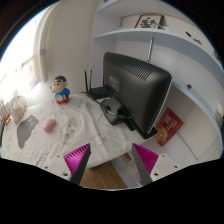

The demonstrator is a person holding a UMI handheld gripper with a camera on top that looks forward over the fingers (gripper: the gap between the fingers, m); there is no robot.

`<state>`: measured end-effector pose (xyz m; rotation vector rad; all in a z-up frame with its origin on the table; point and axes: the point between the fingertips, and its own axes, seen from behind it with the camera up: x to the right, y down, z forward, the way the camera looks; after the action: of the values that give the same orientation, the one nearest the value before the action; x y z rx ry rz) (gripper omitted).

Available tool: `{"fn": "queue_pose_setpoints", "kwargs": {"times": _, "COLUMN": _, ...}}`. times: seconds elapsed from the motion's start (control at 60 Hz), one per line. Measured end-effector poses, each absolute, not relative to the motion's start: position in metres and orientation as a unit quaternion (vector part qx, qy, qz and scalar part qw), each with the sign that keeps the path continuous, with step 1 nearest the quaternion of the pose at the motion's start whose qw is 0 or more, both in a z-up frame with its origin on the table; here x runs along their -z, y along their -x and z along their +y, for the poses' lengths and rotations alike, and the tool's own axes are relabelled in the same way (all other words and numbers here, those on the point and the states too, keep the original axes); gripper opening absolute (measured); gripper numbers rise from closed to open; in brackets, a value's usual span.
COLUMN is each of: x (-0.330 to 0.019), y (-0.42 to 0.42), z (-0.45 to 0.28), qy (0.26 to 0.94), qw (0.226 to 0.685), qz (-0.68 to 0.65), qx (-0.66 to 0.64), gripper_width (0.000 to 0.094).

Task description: Arrange mouse

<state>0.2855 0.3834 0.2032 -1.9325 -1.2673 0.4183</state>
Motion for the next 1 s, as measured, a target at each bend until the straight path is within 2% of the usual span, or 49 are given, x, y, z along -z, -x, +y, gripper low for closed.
{"fn": "queue_pose_setpoints", "kwargs": {"times": 0.283, "x": -0.179, "y": -0.239, "z": 0.344, "qy": 0.728, "qw": 0.379, "qz": -0.538, "qx": -0.193, "gripper_width": 0.086}}
{"fn": "queue_pose_setpoints", "kwargs": {"times": 0.683, "x": -0.118, "y": -0.16, "z": 0.157, "qy": 0.626, "qw": 0.323, "qz": -0.649, "qx": -0.287, "gripper_width": 0.0857}}
{"fn": "queue_pose_setpoints", "kwargs": {"times": 1.0, "x": -0.055, "y": -0.09, "z": 0.128, "qy": 0.607, "qw": 0.351, "qz": -0.646, "qx": -0.302, "gripper_width": 0.0858}}
